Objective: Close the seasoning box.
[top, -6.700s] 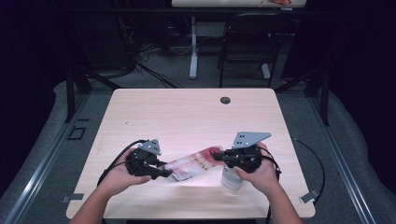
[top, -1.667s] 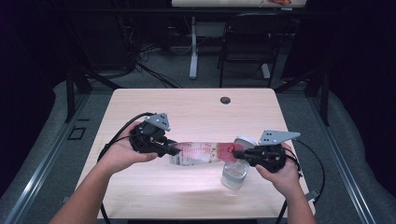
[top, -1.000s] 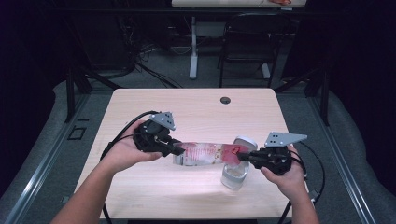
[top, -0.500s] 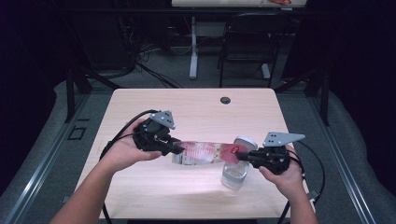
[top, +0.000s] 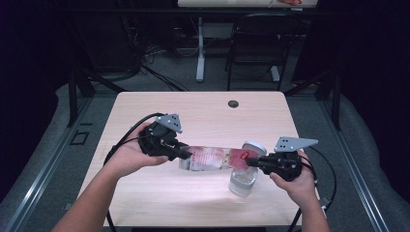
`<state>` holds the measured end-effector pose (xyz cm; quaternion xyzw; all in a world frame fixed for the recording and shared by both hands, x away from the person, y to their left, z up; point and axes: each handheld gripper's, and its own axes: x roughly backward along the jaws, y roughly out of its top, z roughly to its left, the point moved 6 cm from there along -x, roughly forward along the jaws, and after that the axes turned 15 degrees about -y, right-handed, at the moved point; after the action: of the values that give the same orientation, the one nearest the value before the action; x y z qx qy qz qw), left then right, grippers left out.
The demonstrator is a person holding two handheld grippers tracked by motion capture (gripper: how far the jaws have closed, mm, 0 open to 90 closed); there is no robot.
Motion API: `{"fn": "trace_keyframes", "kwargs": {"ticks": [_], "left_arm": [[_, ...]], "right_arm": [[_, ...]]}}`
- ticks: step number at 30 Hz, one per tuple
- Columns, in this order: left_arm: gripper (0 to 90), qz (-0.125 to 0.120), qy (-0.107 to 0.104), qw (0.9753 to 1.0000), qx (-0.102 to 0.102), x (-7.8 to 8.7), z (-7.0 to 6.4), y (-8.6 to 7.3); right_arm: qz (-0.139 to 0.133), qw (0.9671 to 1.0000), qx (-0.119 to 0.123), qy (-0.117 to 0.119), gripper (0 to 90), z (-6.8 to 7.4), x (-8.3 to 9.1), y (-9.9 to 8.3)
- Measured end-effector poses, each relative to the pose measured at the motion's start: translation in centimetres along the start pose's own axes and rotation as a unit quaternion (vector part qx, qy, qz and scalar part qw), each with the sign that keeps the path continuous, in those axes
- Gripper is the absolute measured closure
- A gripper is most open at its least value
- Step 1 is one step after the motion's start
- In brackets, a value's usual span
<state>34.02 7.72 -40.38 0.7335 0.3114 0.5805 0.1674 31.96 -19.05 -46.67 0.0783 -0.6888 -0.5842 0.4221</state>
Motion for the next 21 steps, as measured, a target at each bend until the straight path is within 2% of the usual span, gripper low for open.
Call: {"fn": "trace_keyframes", "kwargs": {"ticks": [6,21], "left_arm": [[75.5,0.004,0.006,1.0000,0.004,0.3,0.2,-0.3],[75.2,-0.002,0.006,1.0000,0.003,0.5,0.2,0.2]], "right_arm": [[0.008,0.9999,0.009,0.001,89.1,0.3,-0.7,-0.1],[0.008,0.9999,0.006,-0.002,89.4,0.2,-1.2,-0.5]]}}
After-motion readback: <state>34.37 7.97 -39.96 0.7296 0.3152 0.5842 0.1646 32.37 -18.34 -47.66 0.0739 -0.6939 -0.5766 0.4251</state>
